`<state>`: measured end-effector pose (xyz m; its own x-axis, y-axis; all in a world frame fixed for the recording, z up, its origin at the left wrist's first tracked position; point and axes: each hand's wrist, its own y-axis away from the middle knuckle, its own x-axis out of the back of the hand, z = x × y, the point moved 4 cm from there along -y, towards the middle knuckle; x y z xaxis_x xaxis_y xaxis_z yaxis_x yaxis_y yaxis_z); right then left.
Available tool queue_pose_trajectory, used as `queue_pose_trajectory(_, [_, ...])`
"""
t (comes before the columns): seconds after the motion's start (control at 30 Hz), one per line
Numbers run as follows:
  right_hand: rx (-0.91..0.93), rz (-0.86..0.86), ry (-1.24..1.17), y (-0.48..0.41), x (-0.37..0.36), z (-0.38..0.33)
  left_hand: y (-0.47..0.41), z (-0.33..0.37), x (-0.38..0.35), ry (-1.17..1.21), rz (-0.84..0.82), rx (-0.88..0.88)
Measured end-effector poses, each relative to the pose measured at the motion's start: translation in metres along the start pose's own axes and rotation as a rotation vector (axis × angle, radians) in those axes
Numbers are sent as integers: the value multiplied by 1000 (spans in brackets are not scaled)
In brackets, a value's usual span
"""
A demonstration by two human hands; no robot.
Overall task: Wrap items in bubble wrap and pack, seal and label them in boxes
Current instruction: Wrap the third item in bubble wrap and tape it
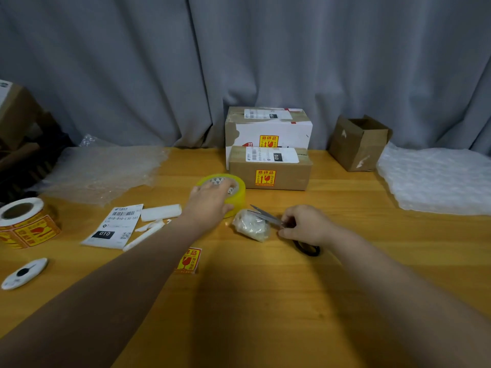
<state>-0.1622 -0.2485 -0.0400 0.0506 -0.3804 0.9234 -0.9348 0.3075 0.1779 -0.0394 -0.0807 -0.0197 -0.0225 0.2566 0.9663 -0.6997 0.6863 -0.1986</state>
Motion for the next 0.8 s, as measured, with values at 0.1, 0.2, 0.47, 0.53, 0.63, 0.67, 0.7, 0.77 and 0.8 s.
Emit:
queue_pose_trajectory(0.1, [17,45,-59,3,0,12,5,11,-1,57,88,-38])
queue_pose_trajectory(0.2, [41,155,-62,7,1,18,13,31,7,297,123,-63])
queue_pose_trajectory(0.47, [26,2,21,24,2,21,20,32,-26,387,-149,217])
queue_pose_trajectory(0.53, [12,40,-73,25,3,18,21,34,-28,545,-172,286])
queue_pose_trajectory(0.63, [50,-24,-190,30,11,15,27,38,-32,759,-202,331])
queue_pose_trajectory(0.67, [72,-74,-231,33,14,14,30,38,-32,812,-196,332])
queue_pose_trajectory(0.7, [87,-122,-270,35,16,14,32,38,-31,844,-192,324])
queue_pose_trajectory(0.77, [91,-164,-318,38,18,17,35,40,-31,909,-191,297])
queue_pose_trajectory(0.8, [85,-178,-342,40,19,18,36,40,-30,948,-192,286])
